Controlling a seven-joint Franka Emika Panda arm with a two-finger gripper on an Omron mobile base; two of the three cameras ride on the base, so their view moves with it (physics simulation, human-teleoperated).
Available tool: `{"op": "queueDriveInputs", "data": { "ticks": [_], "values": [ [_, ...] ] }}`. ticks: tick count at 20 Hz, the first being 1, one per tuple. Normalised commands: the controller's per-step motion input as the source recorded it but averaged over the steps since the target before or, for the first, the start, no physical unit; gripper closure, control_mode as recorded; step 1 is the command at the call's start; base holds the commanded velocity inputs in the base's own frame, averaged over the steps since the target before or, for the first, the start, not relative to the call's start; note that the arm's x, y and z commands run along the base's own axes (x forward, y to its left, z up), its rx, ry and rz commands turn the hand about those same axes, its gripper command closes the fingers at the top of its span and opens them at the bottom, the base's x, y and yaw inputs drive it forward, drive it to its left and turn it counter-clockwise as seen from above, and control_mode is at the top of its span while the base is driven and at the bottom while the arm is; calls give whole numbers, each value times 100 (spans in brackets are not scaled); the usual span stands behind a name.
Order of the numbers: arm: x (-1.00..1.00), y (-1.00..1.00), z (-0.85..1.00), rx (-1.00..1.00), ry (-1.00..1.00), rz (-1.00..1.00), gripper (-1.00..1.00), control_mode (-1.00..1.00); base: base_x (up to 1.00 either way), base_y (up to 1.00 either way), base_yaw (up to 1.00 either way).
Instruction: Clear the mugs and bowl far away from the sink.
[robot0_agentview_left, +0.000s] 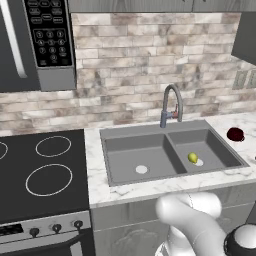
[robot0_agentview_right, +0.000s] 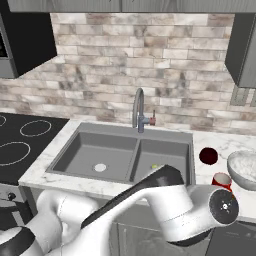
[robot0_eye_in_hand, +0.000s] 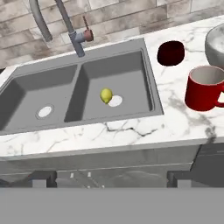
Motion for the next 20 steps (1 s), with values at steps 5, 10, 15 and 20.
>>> {"op": "queueDriveInputs", "data": {
  "ticks": [5, 10, 15, 20],
  "values": [
    [-26, -79, 0, 22, -32, 0, -100, -100, 0, 0, 0],
    [-4, -46, 0, 9, -16, 0, -100, -100, 0, 0, 0],
    [1, -15, 0, 0, -7, 1, -100, -100, 0, 0, 0],
    [12, -8, -3, 0, -3, 0, -100, -100, 0, 0, 0]
  ]
}}
